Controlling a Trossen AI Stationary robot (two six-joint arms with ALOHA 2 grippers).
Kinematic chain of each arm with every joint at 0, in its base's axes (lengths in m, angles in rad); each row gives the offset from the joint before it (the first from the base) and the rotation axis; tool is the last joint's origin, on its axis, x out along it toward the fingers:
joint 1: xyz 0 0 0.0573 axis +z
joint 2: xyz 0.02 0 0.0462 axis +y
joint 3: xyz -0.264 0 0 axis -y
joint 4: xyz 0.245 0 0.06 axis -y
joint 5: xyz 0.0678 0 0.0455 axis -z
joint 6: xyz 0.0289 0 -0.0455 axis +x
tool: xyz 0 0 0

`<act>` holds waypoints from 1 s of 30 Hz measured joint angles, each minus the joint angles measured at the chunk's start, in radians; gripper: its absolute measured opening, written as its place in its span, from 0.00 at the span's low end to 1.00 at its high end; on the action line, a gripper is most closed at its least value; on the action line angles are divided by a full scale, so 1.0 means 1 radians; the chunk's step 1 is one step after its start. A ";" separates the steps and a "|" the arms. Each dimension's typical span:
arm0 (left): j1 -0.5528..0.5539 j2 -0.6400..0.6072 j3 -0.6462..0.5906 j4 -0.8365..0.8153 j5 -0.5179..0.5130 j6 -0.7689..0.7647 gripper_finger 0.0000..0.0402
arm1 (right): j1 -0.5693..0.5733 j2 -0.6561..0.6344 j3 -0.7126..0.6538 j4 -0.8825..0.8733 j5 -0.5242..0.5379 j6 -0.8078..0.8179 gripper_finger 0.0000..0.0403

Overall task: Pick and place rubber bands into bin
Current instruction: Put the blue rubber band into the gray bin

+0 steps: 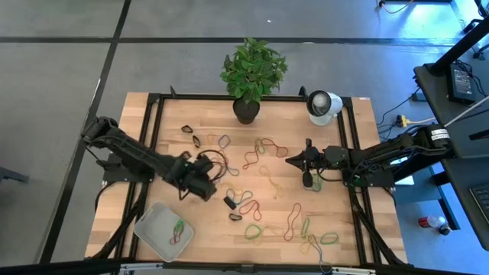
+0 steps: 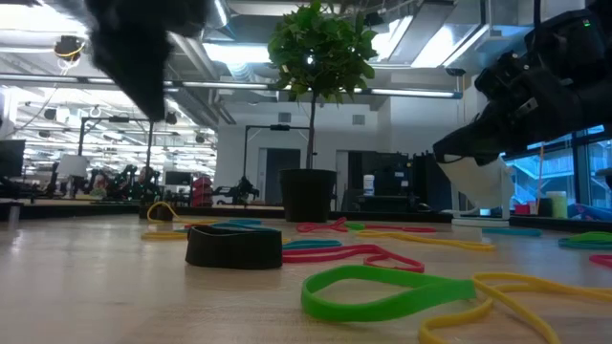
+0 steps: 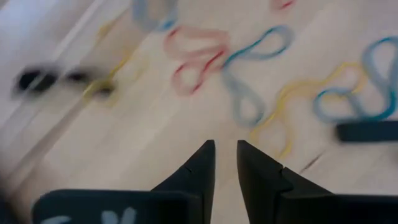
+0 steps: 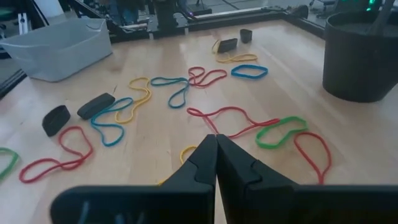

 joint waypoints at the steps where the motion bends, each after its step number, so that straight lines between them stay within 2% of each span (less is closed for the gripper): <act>1: 0.020 0.000 -0.026 0.080 0.001 0.075 0.13 | 0.000 0.000 0.000 0.000 0.000 0.014 0.03; 3: 0.058 0.000 -0.077 0.240 0.018 0.220 0.10 | 0.000 0.000 0.000 0.000 -0.005 0.033 0.03; 6: 0.115 0.000 -0.132 0.384 0.036 0.399 0.06 | 0.000 0.000 0.000 0.000 -0.008 0.046 0.03; 11: 0.233 -0.001 -0.186 0.459 0.053 0.597 0.01 | 0.000 0.000 0.000 0.000 -0.008 0.045 0.03; 15: 0.346 -0.001 -0.238 0.540 0.153 0.752 0.01 | 0.000 0.000 0.000 0.000 -0.008 0.046 0.03; 19: 0.432 -0.002 -0.317 0.658 0.266 0.841 0.00 | 0.000 0.000 0.000 0.002 -0.005 0.044 0.03; 24: 0.467 -0.025 -0.423 0.759 0.270 0.842 0.01 | 0.000 0.000 0.005 0.023 0.001 0.048 0.03; 27: 0.469 -0.077 -0.475 0.824 0.272 0.842 0.00 | 0.000 0.000 0.070 -0.119 0.003 0.093 0.01; 30: 0.470 -0.156 -0.517 0.834 0.271 0.851 0.01 | 0.002 0.006 0.201 -0.475 0.057 0.134 0.01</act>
